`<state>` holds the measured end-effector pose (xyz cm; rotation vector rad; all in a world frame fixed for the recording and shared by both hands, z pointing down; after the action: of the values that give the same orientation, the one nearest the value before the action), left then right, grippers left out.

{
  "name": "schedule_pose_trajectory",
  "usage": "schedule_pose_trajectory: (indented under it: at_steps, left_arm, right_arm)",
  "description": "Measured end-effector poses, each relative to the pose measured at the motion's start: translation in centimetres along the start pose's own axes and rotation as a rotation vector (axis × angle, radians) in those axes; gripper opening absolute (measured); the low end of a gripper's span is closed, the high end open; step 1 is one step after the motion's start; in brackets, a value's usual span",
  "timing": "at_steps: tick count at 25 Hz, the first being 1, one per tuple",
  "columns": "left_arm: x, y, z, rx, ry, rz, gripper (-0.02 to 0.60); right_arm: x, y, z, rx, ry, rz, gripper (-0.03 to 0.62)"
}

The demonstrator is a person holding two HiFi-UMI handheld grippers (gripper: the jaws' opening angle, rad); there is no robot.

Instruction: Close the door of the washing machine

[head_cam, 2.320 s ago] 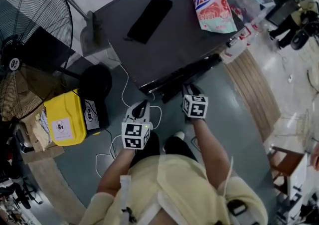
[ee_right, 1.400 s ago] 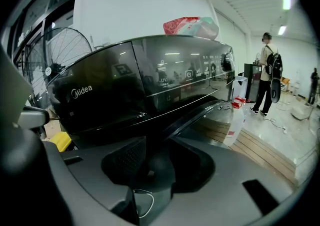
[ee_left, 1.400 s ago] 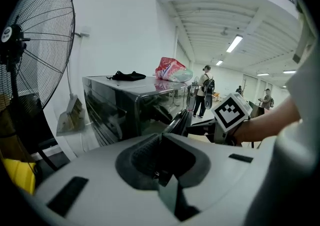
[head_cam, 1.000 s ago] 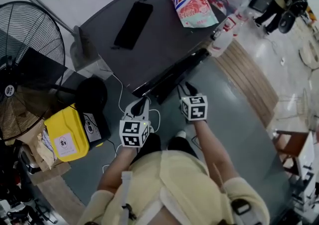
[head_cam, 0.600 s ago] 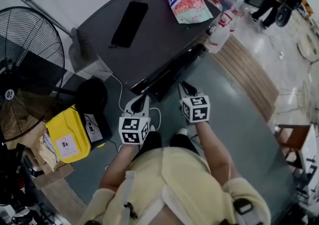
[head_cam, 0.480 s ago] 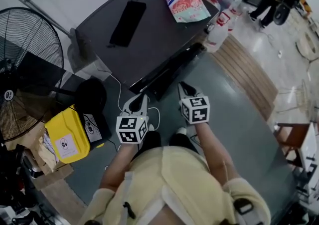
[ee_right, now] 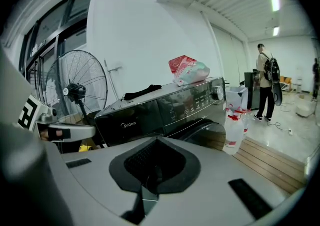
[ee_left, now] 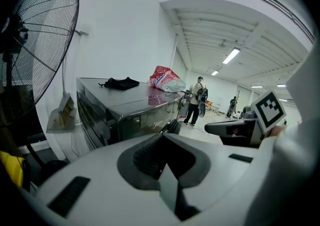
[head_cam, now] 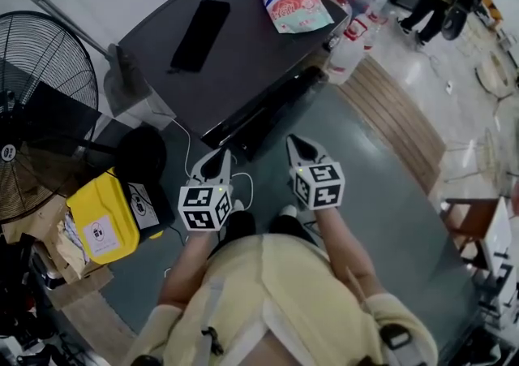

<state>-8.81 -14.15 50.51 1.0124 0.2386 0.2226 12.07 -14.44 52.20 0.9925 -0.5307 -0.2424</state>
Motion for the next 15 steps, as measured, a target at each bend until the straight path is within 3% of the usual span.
schedule_pose_trajectory:
  at_steps: [15]
  left_arm:
    - [2.7, 0.2, -0.6, 0.010, -0.014, -0.016, 0.005]
  right_arm:
    - [0.6, -0.3, -2.7, 0.027, -0.041, -0.002, 0.005]
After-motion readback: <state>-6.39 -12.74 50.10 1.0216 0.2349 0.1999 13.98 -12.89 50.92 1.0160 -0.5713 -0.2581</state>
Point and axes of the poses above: the fingertips, and each gripper's own axes: z forward along the fingers, x to its right, y out of its underside, the point moved 5 cm from there along -z, backward along the fingers, and after that the axes turned 13 degrees about -y, right-handed, at the moved point
